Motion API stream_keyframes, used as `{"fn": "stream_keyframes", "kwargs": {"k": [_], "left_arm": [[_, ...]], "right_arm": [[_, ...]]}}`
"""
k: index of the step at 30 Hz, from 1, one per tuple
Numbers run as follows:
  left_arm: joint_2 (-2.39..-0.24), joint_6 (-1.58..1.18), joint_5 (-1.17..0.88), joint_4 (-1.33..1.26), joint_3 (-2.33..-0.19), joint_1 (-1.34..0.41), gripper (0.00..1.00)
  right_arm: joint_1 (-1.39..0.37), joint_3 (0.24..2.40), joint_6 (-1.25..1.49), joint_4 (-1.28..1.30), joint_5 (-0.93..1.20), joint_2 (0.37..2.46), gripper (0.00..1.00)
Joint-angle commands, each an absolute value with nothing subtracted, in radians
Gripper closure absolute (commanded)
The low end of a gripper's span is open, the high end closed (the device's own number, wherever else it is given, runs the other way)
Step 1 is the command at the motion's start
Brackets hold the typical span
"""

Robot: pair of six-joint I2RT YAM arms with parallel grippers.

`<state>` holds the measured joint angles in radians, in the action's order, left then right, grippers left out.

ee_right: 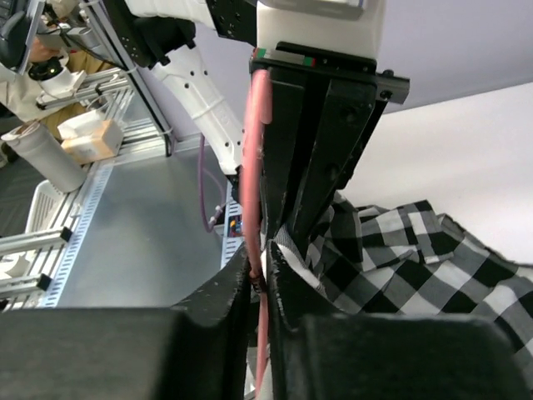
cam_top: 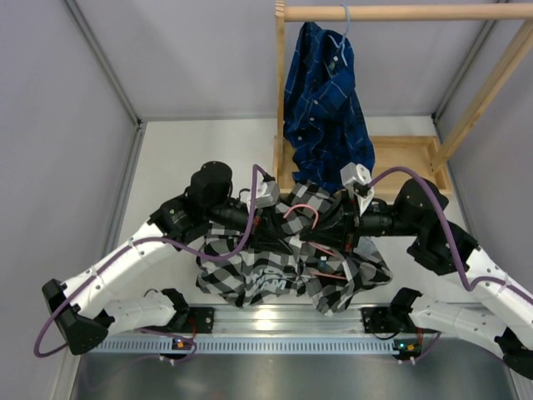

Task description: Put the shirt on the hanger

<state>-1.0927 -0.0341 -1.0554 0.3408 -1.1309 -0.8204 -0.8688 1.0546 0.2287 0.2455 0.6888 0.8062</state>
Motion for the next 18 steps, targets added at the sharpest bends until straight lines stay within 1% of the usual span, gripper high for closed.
{"fn": "stream_keyframes", "kwargs": {"k": [1,2,4,5,6,7,8,10,11,12,14,15,16,18], "left_arm": [[-1.094,-0.021,-1.12,0.25,-1.143,-0.833,1.0],[-1.089,-0.021,-1.103,0.25,-1.149,-0.833,1.0],[-1.078,-0.018,-1.056,0.253,-1.157,-0.831,0.82],[-1.066,-0.008,-0.989,0.264,-1.169,-0.831,0.71],[-1.034,-0.008,-0.941,0.274,-1.175,-0.831,0.55],[-1.013,-0.009,-0.88,0.278,-1.181,-0.831,0.21],[-0.99,-0.005,-0.739,0.276,-1.193,-0.831,0.02],[-0.913,0.018,-0.572,0.276,-1.207,-0.831,0.02],[-0.882,0.014,-0.401,0.278,-1.209,-0.831,0.02],[-0.85,0.011,-0.323,0.273,-1.198,-0.831,0.02],[-0.728,-0.035,-0.163,0.223,-1.155,-0.831,0.02],[-0.677,-0.049,-0.059,0.197,-1.076,-0.831,0.02],[-0.566,-0.084,-0.026,0.161,-1.025,-0.831,0.02],[-0.452,-0.109,-0.014,0.063,-0.922,-0.831,0.02]], "right_arm": [[-0.881,1.057,0.239,0.109,0.726,0.805,0.95],[-0.881,1.057,0.236,0.106,0.727,0.802,1.0],[-0.881,1.055,0.218,0.106,0.716,0.781,1.0],[-0.881,1.054,0.215,0.106,0.703,0.773,1.0],[-0.881,1.051,0.212,0.106,0.663,0.762,1.0],[-0.881,1.051,0.209,0.106,0.643,0.744,1.0],[-0.881,1.054,0.198,0.115,0.603,0.735,1.0],[-0.882,1.069,0.187,0.139,0.554,0.71,1.0],[-0.881,1.093,0.178,0.173,0.505,0.706,1.0],[-0.881,1.107,0.17,0.192,0.48,0.7,1.0],[-0.881,1.138,0.161,0.224,0.439,0.693,1.0],[-0.881,1.172,0.155,0.253,0.408,0.69,1.0],[-0.882,1.189,0.153,0.267,0.397,0.692,1.0],[-0.881,1.236,0.15,0.288,0.371,0.696,1.0]]}}
